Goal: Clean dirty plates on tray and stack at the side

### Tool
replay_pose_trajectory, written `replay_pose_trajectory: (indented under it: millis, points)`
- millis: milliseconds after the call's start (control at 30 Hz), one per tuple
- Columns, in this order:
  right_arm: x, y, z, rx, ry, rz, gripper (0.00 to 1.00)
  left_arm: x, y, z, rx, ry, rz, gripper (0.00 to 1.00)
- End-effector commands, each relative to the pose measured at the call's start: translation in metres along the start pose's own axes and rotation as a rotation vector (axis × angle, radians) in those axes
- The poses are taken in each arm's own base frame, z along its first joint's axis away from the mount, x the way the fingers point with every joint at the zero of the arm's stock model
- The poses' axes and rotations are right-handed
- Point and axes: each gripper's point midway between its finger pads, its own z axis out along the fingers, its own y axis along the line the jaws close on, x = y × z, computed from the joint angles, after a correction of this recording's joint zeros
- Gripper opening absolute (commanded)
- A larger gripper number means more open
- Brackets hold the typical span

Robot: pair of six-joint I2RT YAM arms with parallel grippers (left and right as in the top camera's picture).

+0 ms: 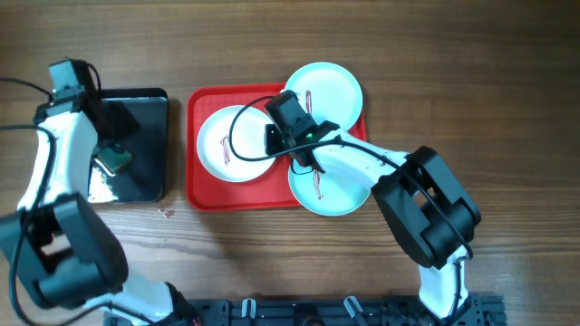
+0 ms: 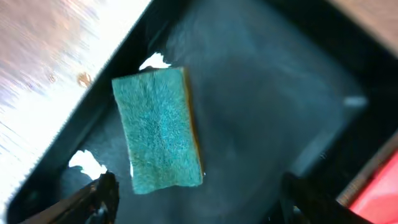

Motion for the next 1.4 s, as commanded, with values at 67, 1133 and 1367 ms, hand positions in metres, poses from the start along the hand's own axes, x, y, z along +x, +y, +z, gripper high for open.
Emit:
replay_pose_trajectory:
  millis: [67, 1133, 1367]
  points:
    - [0.015, -0.01, 0.013, 0.031, 0.049, 0.005, 0.05, 0.001, 0.011, 0.032, -0.097, 0.021, -0.159, 0.74]
    - [0.016, -0.01, 0.013, 0.027, 0.056, 0.007, 0.04, 0.0, 0.027, 0.072, -0.17, 0.028, -0.178, 0.34]
    - [0.016, -0.009, 0.013, 0.026, 0.055, 0.007, 0.04, 0.004, 0.013, 0.063, -0.086, 0.063, -0.097, 0.04]
